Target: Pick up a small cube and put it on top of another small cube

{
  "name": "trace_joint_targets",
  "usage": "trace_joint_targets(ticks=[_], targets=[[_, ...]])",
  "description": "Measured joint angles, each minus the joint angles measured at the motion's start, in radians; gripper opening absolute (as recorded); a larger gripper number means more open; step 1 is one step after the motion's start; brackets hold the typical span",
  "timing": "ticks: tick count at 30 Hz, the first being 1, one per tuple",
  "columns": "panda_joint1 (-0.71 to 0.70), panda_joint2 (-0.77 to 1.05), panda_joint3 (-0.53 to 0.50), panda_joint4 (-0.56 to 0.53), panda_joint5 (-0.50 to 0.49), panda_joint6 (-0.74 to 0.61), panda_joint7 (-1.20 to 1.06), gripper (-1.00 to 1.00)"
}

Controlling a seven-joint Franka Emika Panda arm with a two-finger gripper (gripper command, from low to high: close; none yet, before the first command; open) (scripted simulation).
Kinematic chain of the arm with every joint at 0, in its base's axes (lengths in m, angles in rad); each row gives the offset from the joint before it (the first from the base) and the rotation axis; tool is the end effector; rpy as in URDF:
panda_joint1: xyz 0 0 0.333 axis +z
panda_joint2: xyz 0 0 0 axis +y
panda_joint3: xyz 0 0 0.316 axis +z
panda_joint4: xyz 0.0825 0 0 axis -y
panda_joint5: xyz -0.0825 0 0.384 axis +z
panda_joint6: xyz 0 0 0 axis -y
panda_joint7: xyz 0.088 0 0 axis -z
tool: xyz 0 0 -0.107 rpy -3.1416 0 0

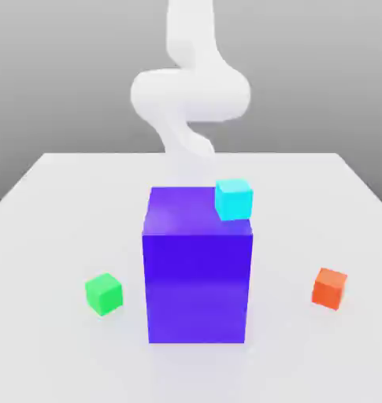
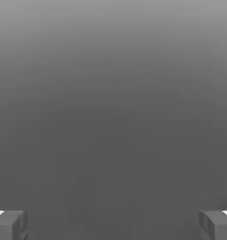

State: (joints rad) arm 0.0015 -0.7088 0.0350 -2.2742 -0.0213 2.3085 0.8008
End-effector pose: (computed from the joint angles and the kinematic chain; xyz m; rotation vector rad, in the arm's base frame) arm 0.3774 0.0183 0.6917 -2.5198 1.0001 -0.9905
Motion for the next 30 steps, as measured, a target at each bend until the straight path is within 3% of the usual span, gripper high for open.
trace_joint_targets(ticks=[15,30], targets=[[0.039,0.55,0.194,0.156,-0.167,0.051,0.034,0.0],[0.188,1.083,0.27,0.307,-0.286,0.109,0.039,0.0]])
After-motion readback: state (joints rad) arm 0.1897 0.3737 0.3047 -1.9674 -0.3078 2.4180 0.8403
